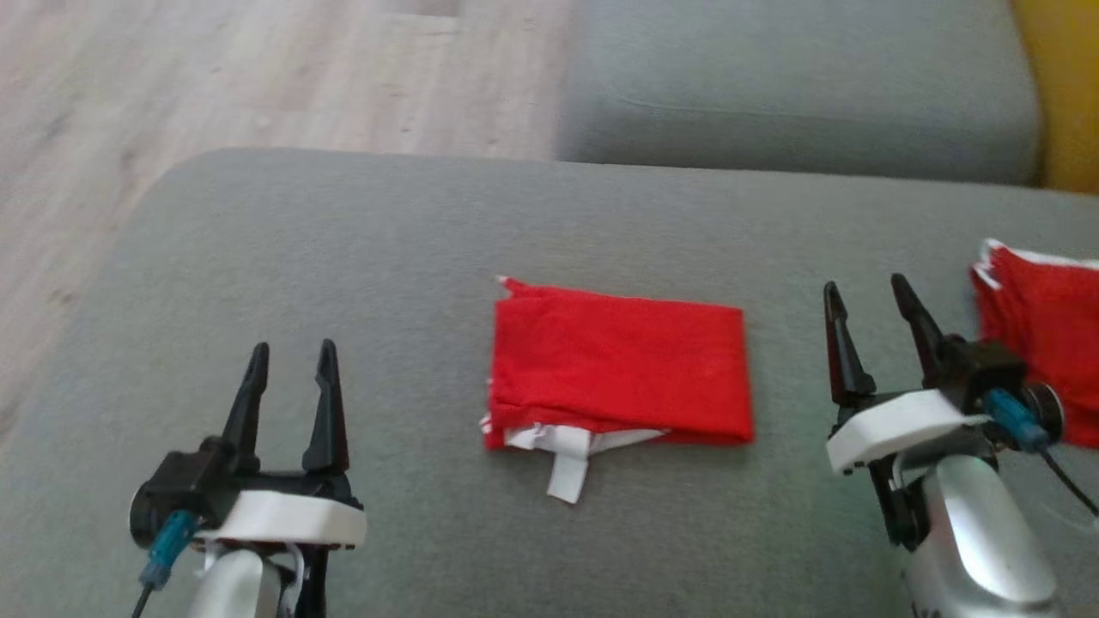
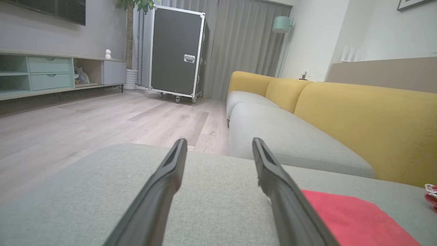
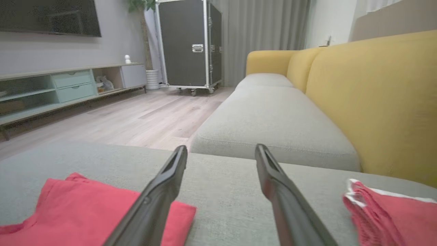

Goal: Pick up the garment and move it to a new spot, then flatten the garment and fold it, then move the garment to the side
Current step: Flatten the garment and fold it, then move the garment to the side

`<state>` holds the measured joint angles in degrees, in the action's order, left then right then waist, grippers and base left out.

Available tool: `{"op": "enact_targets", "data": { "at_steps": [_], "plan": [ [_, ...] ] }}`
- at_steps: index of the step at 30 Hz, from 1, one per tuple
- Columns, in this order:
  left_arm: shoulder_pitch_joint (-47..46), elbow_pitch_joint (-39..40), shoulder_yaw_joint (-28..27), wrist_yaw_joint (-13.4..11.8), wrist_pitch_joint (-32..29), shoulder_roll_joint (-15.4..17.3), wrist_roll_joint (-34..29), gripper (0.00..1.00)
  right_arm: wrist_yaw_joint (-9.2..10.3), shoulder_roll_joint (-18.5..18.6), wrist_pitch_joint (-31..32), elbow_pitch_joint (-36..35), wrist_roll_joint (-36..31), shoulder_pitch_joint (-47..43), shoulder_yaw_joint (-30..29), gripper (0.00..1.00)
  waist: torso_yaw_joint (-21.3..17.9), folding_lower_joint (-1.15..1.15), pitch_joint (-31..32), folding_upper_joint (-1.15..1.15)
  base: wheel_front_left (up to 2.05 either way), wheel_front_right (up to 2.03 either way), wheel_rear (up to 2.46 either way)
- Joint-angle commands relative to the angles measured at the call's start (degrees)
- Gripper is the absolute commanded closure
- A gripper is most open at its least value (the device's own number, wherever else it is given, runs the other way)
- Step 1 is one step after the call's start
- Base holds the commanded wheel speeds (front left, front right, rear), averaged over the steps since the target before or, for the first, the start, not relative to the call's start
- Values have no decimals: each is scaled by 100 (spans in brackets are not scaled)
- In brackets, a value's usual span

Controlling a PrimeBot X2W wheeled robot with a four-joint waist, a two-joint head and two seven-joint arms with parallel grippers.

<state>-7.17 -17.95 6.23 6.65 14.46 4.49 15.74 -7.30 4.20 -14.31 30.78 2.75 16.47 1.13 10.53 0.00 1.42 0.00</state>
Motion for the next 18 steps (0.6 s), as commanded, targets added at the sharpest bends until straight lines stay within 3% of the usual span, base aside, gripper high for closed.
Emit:
{"op": "enact_targets", "data": {
  "at_steps": [1, 8, 18],
  "plan": [
    [-198, 234, -256, -46, 54, -16, -86, 0, -19, -62, -68, -419, -73, 119, 17, 0, -382, 0, -78, 0, 0, 0, 0],
    [-30, 245, -435, -41, 54, -114, -200, 0, -19, -127, -69, -1097, -168, -534, -153, 0, -739, 0, -91, 0, 0, 0, 0],
    [89, 358, -499, 7, 54, -158, -200, 0, -19, -131, -69, -1308, 189, -756, -124, 0, -832, 0, -113, 0, 0, 0, 0]
  ]
}}
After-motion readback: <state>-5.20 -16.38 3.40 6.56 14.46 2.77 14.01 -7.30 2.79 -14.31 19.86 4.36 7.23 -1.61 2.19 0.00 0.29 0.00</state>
